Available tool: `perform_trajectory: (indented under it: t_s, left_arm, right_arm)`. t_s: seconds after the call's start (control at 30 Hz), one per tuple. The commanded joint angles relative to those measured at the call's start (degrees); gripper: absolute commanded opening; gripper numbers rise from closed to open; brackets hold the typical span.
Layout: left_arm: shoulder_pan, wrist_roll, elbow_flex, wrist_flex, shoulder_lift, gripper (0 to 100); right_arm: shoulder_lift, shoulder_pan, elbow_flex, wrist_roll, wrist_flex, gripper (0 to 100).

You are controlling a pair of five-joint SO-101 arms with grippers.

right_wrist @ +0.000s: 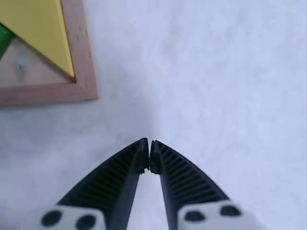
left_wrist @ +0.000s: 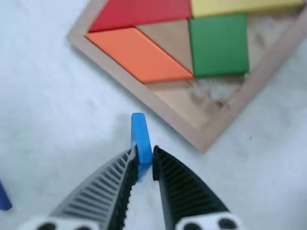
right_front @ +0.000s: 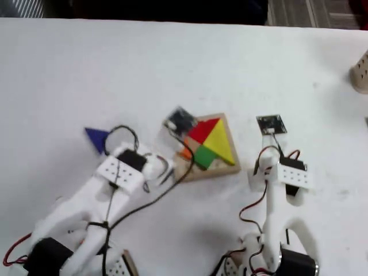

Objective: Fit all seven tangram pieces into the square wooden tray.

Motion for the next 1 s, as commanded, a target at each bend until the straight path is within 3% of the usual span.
perform_trajectory:
  t_s: [0.0, 0.17, 0.37, 0.6, 0.8, 0.97]
  left_arm:
    - [-1.80, 8.44, -5.36, 0.26, -1.63, 2]
    - [-0.66, 13.80, -8.62, 0.26, -1.63, 3]
    - [7.08, 19.87, -12.84, -0.35, -1.10, 4]
    - [15.34, 31.12, -14.33, -2.81, 3.21, 27]
    - [14.11, 31.03, -21.19, -4.40, 17.71, 22]
    - [9.98, 30.95, -28.84, 7.82, 17.01, 24]
  right_arm:
    - [-2.24, 0.57, -0.26, 0.35, -1.54, 1.8]
    - [-2.24, 0.66, -0.26, 0.35, -1.54, 1.8]
    - [-2.24, 5.85, -0.62, 0.35, -1.54, 1.8]
    - [-2.15, 11.30, -0.35, 0.35, -1.19, 1.8]
    - [-2.15, 11.56, -0.26, 0.35, -1.19, 1.8]
    - [-2.15, 11.21, -0.26, 0.35, -1.19, 1.8]
